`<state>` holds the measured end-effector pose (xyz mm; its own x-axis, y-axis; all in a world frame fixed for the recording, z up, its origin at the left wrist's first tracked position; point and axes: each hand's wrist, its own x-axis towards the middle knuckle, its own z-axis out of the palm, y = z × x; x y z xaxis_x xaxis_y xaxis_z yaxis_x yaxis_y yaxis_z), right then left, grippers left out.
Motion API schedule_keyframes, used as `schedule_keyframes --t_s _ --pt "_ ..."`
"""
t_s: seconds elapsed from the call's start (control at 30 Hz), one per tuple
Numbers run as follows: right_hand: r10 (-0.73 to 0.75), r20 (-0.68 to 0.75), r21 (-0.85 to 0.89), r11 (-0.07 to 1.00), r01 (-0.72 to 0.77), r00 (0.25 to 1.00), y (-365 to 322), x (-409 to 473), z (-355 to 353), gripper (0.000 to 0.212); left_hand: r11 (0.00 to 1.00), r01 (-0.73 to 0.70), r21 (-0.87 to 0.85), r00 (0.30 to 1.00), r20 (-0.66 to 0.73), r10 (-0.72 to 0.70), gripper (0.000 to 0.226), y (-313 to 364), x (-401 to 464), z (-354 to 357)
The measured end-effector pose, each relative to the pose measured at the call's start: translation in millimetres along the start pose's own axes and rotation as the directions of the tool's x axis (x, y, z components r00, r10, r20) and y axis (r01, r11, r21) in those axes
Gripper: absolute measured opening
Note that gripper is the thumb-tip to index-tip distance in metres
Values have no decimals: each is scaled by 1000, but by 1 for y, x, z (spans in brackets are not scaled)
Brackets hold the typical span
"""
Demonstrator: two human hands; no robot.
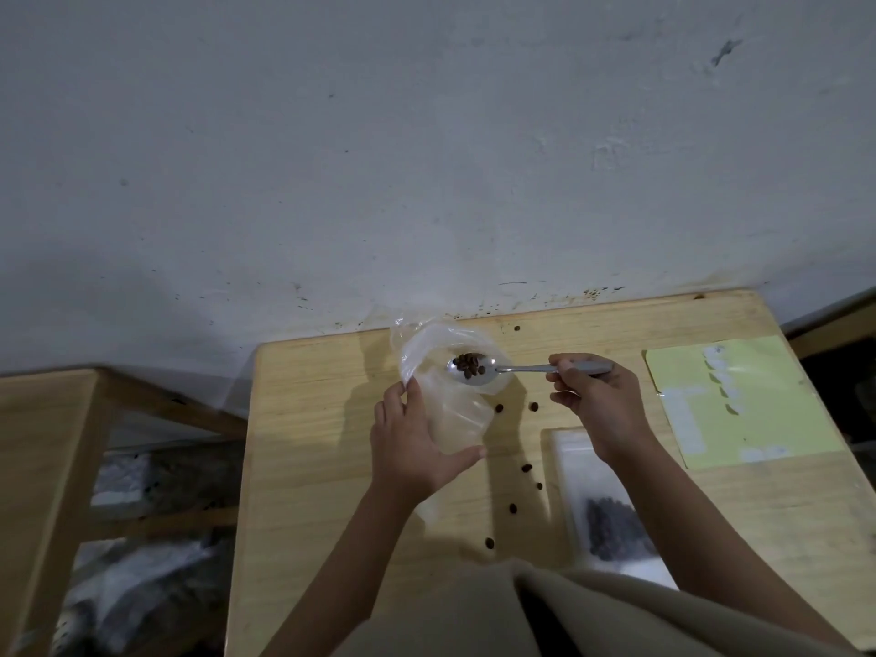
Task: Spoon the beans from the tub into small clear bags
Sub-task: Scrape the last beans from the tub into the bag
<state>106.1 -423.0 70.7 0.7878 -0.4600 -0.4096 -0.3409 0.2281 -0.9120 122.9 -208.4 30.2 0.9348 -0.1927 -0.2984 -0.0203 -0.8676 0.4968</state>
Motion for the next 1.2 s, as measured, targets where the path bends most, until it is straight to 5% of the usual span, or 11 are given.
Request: schedule_keyframes --t_s 0.17,0.3,0.43,0.63,0.87,1.2 --pt "-305 103 -214 923 321 947 -8 -12 6 19 1000 5 0 1000 6 -5 128 2 3 -1" --pt "-431 -16 -323 856 404 902 -2 -8 13 17 1000 13 -8 1000 5 -13 129 2 2 -1" --pt "-550 56 -526 693 492 834 19 -1 25 10 1000 -3 5 1000 -4 3 131 -1 1 0" --pt "-486 -71 -631 698 337 871 36 14 42 12 997 -77 26 991 -104 79 125 0 -6 3" --pt "-536 30 -719 575 391 844 28 18 49 14 976 -207 -62 923 -342 174 112 7 -15 5" --pt "-537 -1 -620 662 420 844 20 22 50 12 982 -126 -139 966 -241 90 118 10 -11 -2"
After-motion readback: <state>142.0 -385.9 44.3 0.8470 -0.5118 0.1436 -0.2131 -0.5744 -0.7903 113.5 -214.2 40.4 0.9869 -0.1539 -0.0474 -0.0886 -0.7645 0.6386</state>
